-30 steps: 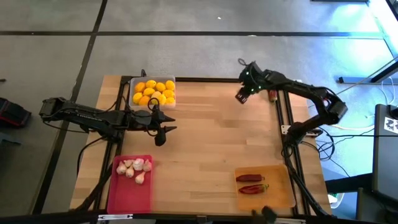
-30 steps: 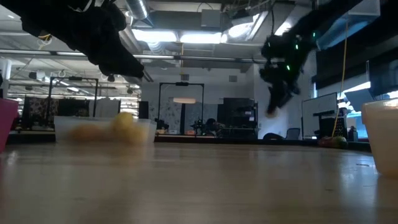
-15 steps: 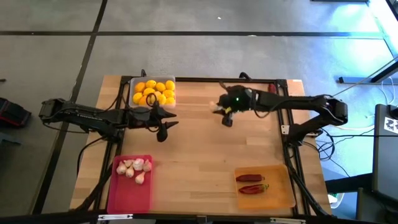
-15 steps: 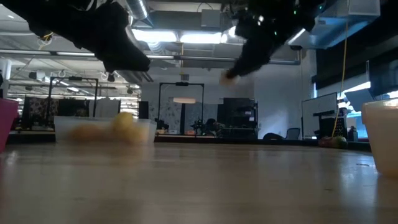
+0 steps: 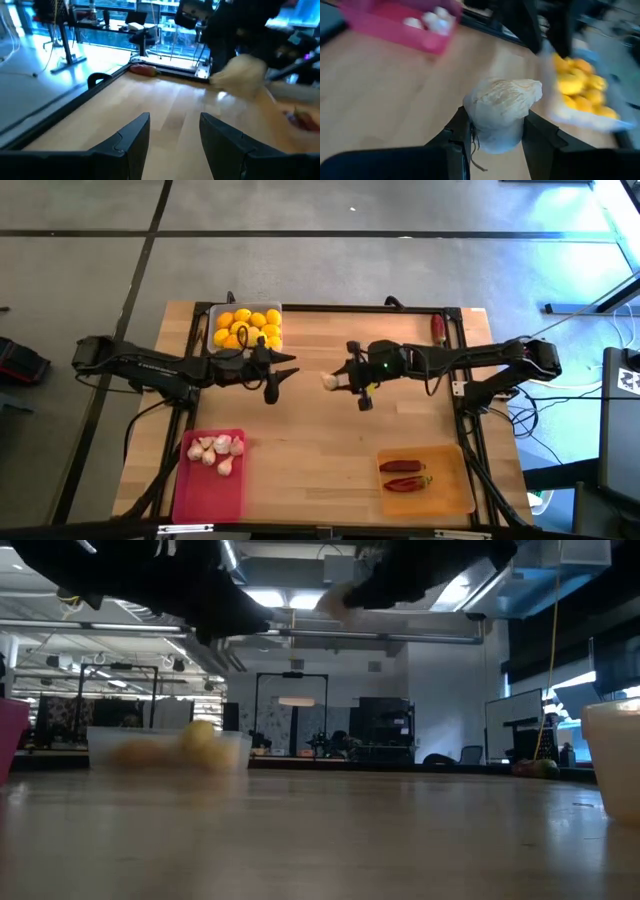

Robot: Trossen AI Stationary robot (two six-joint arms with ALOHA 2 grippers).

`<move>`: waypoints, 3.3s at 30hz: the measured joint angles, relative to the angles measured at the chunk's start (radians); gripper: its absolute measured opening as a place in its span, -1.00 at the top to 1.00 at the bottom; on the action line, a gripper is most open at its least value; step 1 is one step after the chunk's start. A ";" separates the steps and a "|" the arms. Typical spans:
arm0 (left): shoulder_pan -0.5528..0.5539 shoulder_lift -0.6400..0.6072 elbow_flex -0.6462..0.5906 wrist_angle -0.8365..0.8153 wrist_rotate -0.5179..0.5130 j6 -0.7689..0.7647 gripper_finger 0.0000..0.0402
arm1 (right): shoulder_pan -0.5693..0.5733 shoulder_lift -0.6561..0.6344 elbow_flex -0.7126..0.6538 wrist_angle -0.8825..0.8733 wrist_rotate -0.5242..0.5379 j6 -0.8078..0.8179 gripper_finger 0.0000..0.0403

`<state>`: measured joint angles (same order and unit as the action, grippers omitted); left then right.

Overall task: Sort produce into baskets
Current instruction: Put the white garlic into the red bin

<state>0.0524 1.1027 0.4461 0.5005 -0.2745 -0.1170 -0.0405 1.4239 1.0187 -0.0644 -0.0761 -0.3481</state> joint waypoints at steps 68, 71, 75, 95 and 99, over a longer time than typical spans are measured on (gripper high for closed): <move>-0.164 0.272 0.129 0.086 -0.001 0.822 0.85 | 0.014 0.130 0.000 0.174 -0.170 0.409 -0.06; -0.164 0.266 0.129 0.090 -0.003 0.782 0.85 | 0.014 0.095 -0.002 0.094 -0.131 0.363 -0.21; -0.163 0.237 0.129 0.079 -0.008 0.716 0.84 | 0.014 0.013 -0.001 -0.004 -0.027 0.336 -0.29; -0.223 -0.063 0.129 -0.442 -0.011 0.165 0.84 | 0.014 -0.023 -0.001 -0.244 0.302 0.287 -0.26; -0.290 -0.069 0.129 -0.535 -0.011 0.093 0.84 | 0.014 -0.009 -0.001 -0.244 0.302 0.288 -0.26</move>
<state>-0.2376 1.0336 0.5751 -0.0343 -0.2855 -0.0235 -0.0265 1.4149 1.0179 -0.3086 0.2256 -0.0601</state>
